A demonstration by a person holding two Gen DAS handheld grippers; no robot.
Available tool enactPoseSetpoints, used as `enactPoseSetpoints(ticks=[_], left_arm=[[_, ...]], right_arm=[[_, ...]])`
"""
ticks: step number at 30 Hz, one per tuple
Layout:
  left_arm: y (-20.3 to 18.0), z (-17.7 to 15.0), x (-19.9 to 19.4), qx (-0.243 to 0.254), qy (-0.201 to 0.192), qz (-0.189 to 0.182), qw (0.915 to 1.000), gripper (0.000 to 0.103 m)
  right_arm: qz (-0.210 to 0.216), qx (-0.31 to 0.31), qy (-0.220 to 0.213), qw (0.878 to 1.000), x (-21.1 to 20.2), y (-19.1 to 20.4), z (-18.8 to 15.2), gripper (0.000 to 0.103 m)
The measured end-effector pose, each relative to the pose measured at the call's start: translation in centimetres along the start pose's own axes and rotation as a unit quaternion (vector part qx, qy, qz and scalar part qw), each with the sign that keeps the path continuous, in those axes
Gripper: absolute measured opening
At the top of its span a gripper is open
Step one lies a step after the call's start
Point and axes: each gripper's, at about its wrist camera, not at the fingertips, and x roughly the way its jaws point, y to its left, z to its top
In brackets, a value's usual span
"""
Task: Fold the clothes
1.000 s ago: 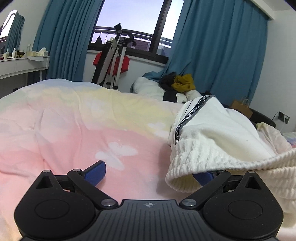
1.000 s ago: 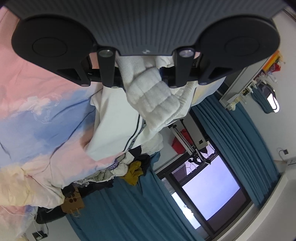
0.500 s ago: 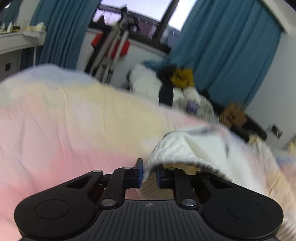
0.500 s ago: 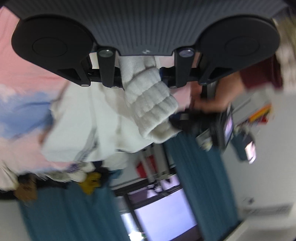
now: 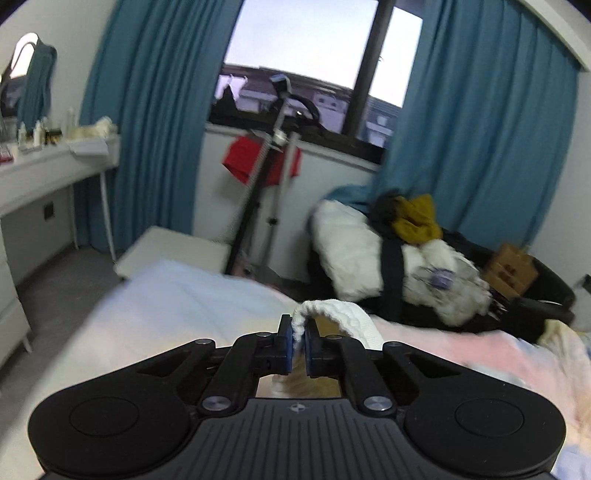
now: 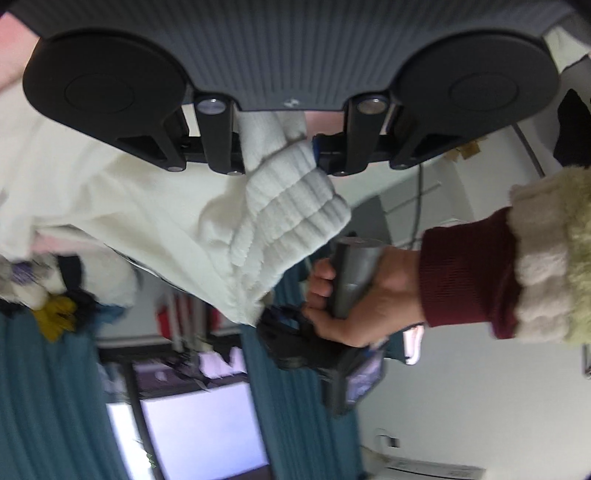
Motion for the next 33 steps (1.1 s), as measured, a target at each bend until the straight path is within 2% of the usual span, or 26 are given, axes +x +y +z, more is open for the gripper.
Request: enactPoseSetpoints(ticks=[5, 8, 12, 14, 17, 18, 20, 21, 22, 23, 24, 25, 27, 29, 33], left_arm=[[5.7, 3.0, 4.5, 0.029, 0.006, 0.036, 0.9989, 0.007], [9.8, 1.4, 8.0, 0.026, 0.040, 0.064, 0.9968, 0.007], [13.4, -2.8, 12.3, 0.002, 0.079, 0.079, 0.9938, 0.008], [14.4, -4.0, 13.2, -0.008, 0.078, 0.073, 0.9942, 0.010], [15.5, -4.6, 12.9, -0.027, 0.068, 0.060, 0.9955, 0.016], [15.6, -4.7, 12.6, -0.030, 0.068, 0.060, 0.9954, 0.023], [15.5, -5.3, 11.1, -0.024, 0.063, 0.071, 0.9952, 0.026], [15.6, -5.6, 10.2, -0.022, 0.061, 0.076, 0.9950, 0.034], [15.9, -5.8, 9.0, -0.026, 0.059, 0.079, 0.9948, 0.043], [16.2, -6.0, 7.8, -0.031, 0.057, 0.082, 0.9945, 0.046], [16.5, -6.3, 6.4, -0.037, 0.053, 0.088, 0.9940, 0.050], [16.8, -6.5, 4.9, -0.041, 0.051, 0.095, 0.9933, 0.052], [17.1, -7.3, 1.7, -0.048, 0.050, 0.107, 0.9918, 0.053], [16.6, -8.2, -1.7, -0.048, 0.047, 0.103, 0.9924, 0.055], [12.8, -10.9, -8.6, 0.001, 0.046, 0.084, 0.9954, 0.058]], right_arm=[[0.055, -0.015, 0.003, 0.998, 7.8, 3.1, 0.5, 0.026], [0.070, -0.019, 0.030, 0.997, 12.6, 4.0, -1.1, 0.026], [0.084, -0.003, 0.085, 0.993, 17.2, 3.4, -4.3, 0.025], [0.078, 0.016, 0.116, 0.990, 18.6, 2.9, -5.6, 0.023], [0.085, 0.023, 0.116, 0.989, 18.5, 2.8, -6.0, 0.024], [0.086, 0.022, 0.116, 0.989, 18.3, 2.9, -5.8, 0.025], [0.084, 0.020, 0.113, 0.990, 17.7, 2.8, -5.3, 0.028], [0.086, 0.017, 0.112, 0.990, 17.1, 2.5, -5.1, 0.030], [0.088, 0.014, 0.110, 0.990, 16.4, 2.3, -5.0, 0.040], [0.085, 0.011, 0.108, 0.990, 15.7, 2.3, -4.8, 0.049], [0.080, 0.007, 0.101, 0.992, 14.7, 2.3, -4.5, 0.069], [0.075, 0.003, 0.094, 0.993, 13.8, 2.3, -4.3, 0.083], [0.064, -0.008, 0.083, 0.994, 11.8, 2.4, -3.6, 0.084], [0.053, -0.023, 0.075, 0.995, 9.7, 2.5, -2.7, 0.084], [0.022, -0.029, 0.053, 0.998, 4.7, 1.3, -0.6, 0.084]])
